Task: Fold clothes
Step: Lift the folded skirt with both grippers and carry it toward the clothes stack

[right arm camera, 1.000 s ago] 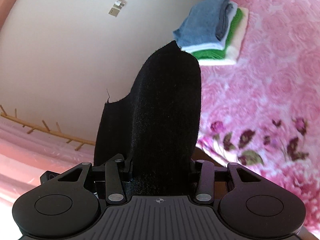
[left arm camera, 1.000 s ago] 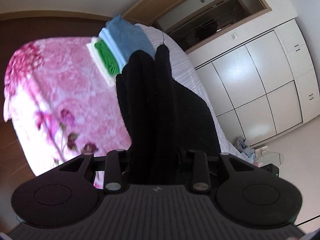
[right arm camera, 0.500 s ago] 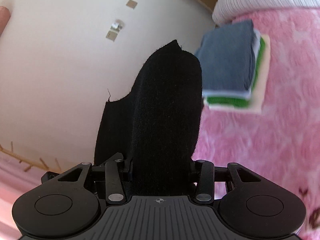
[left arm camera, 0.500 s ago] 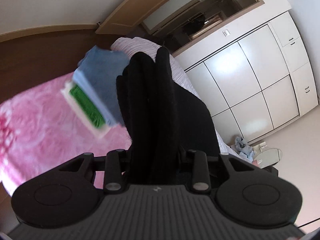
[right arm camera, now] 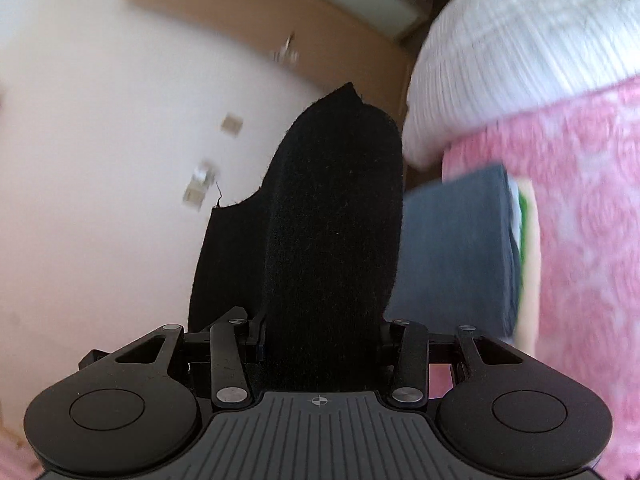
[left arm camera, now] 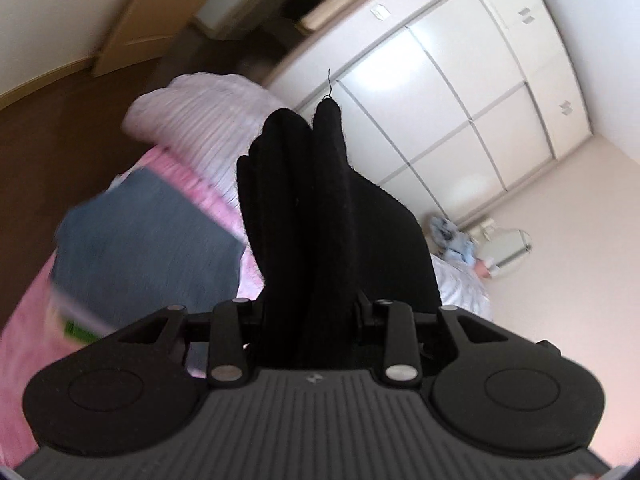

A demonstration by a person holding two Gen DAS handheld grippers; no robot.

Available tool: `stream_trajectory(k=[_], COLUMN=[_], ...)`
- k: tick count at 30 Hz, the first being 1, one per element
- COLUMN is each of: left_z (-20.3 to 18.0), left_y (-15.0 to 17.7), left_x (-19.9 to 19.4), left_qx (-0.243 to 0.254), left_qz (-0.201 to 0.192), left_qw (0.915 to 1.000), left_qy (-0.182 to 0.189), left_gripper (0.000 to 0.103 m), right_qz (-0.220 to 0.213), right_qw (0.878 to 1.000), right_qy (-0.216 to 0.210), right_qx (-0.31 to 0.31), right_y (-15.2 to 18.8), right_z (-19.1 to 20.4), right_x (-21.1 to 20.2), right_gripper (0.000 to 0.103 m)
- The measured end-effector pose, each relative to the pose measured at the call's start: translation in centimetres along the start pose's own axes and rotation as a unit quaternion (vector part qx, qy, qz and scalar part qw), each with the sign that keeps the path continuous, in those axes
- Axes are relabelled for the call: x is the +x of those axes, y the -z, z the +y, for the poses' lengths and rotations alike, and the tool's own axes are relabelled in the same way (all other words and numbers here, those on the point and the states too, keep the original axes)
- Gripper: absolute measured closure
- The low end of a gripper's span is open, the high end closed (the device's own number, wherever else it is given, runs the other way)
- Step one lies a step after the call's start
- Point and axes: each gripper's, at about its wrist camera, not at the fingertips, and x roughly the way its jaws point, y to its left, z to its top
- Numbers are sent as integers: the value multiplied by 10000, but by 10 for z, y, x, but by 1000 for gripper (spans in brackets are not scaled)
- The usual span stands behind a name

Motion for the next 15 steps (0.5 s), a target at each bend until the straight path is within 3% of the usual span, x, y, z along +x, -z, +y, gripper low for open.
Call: stream_trajectory(k=[7, 15], left_z=[33, 101], left_y=[-77, -101], left_x=[31, 75], left_qx=[334, 166], left_qz=[328, 720], left_qw=[9982, 9964], left_qy=[380, 408], left_gripper=[73, 73], right_qz=[-660, -679], right_qw=[9976, 9953], right_qy=[216, 638], right_qx=[54, 263], right_y=[-26, -36], right_z=[17, -15], right_x=[48, 112], right_gripper=[59, 59])
